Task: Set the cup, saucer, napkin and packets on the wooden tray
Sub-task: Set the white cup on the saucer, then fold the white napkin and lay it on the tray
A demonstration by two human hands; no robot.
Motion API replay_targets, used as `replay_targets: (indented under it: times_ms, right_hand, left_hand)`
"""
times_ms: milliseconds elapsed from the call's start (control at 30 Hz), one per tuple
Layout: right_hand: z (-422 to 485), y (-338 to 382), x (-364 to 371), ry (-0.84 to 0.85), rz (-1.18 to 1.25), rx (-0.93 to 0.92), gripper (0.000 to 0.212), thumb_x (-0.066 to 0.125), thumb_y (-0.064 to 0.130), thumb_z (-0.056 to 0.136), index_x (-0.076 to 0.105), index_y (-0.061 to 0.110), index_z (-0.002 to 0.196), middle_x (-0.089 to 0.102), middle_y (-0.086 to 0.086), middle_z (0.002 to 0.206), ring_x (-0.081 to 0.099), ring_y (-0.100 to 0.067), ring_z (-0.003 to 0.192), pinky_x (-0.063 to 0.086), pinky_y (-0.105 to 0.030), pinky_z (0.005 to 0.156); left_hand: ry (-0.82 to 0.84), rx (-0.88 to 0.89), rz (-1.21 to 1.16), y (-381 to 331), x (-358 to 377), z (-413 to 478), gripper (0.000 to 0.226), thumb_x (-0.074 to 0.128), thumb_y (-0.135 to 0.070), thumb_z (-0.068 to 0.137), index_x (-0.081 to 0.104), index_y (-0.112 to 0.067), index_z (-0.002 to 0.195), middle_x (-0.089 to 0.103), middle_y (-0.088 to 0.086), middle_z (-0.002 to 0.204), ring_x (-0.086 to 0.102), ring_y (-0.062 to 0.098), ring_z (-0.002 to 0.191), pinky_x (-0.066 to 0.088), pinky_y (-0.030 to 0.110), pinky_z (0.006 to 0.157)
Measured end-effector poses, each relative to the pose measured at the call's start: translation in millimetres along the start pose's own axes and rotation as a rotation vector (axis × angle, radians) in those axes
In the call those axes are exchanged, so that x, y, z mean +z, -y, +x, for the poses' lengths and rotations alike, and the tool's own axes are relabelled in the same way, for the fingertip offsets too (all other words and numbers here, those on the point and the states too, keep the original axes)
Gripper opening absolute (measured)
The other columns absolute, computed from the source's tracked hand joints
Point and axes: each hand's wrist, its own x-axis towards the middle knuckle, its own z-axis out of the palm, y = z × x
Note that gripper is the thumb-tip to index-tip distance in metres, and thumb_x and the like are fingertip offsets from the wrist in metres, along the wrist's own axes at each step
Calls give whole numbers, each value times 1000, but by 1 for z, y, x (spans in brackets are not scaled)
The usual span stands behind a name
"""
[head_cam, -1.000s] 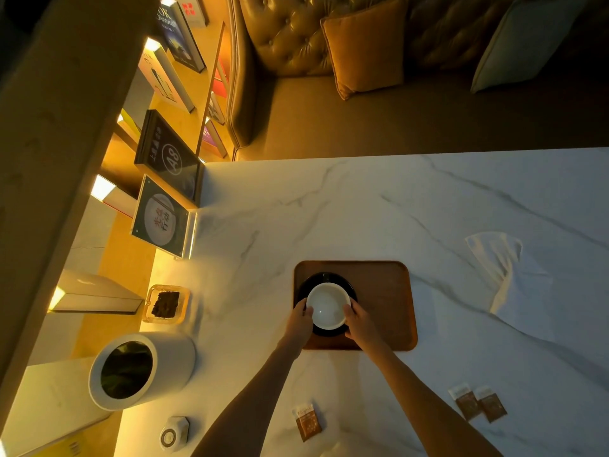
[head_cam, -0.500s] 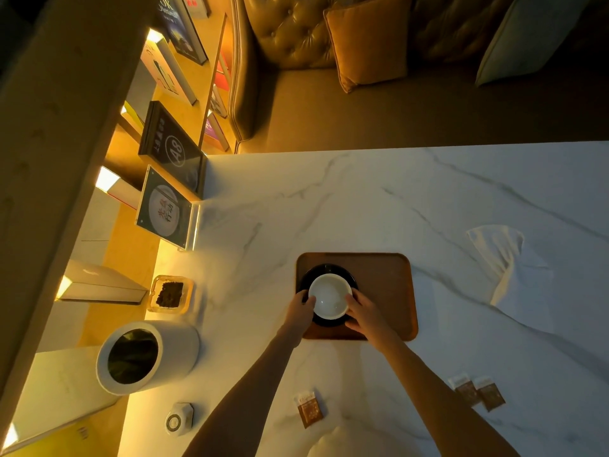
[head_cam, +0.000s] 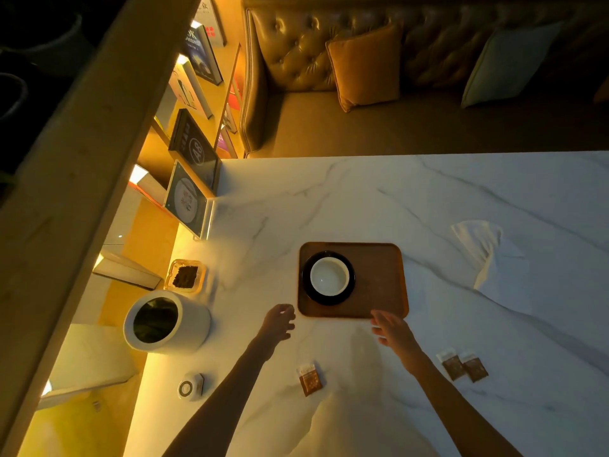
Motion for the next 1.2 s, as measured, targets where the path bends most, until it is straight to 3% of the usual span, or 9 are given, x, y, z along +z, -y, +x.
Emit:
replay_targets:
  times_ms: [267, 533, 667, 800, 967, 1067, 1200]
  right_hand:
    - [-51, -41, -10, -38, 38, 57, 37, 53, 37, 93, 58, 12, 120, 65, -8, 114, 63, -26, 104, 47, -44, 96]
    - [-72, -49, -19, -126, 91, 59, 30, 52, 35, 94, 58, 12, 112, 64, -10, 114, 62, -25, 99, 47, -44, 96]
    - [-76, -50, -23, -180, 131, 46, 35, 53, 34, 94, 57, 10, 119, 65, -11, 115, 63, -28, 105, 48, -44, 95]
    - [-79, -51, -34, -214, 179, 35, 29, 53, 33, 94, 58, 12, 113, 65, -10, 111, 61, -32, 111, 47, -47, 97]
    - [-75, -51, -76, -244, 177, 59, 25, 56, 33, 93, 59, 16, 111, 66, -7, 107, 63, -30, 108, 51, -39, 88]
    - [-59, -42, -118, -268, 157, 44, 27, 59, 29, 92, 61, 10, 111, 66, -7, 99, 66, -25, 90, 54, -33, 73]
    - [-36, -28, -182, -257, 112, 25, 22, 59, 29, 92, 62, 12, 106, 67, -9, 100, 64, -22, 88, 51, -45, 91]
  left_hand:
    - [50, -71, 57, 49, -5, -34, 26, 50, -22, 98, 54, -8, 119, 58, 11, 105, 58, 22, 85, 49, 28, 71]
    - [170, -41, 157, 33, 28, -30, 24, 51, -24, 98, 53, -11, 118, 59, 6, 100, 57, 17, 79, 49, 24, 68]
    - [232, -12, 195, 26, 45, -26, 24, 52, -26, 97, 53, -12, 117, 60, 5, 96, 57, 16, 75, 47, 24, 65]
    - [260, -10, 229, 17, 62, -21, 17, 52, -23, 96, 56, -13, 109, 60, 5, 92, 55, 15, 70, 44, 23, 60]
    - [246, 4, 245, -1, 93, -16, 8, 51, -20, 96, 57, -16, 100, 60, 4, 88, 54, 14, 65, 41, 23, 57]
    - [211, 25, 252, -18, 120, -10, 14, 45, -20, 98, 57, -15, 103, 58, 4, 89, 52, 14, 66, 40, 23, 56]
    - [197, 103, 297, -39, 163, -4, 15, 43, -25, 99, 56, -17, 102, 55, 4, 88, 54, 16, 73, 41, 25, 61]
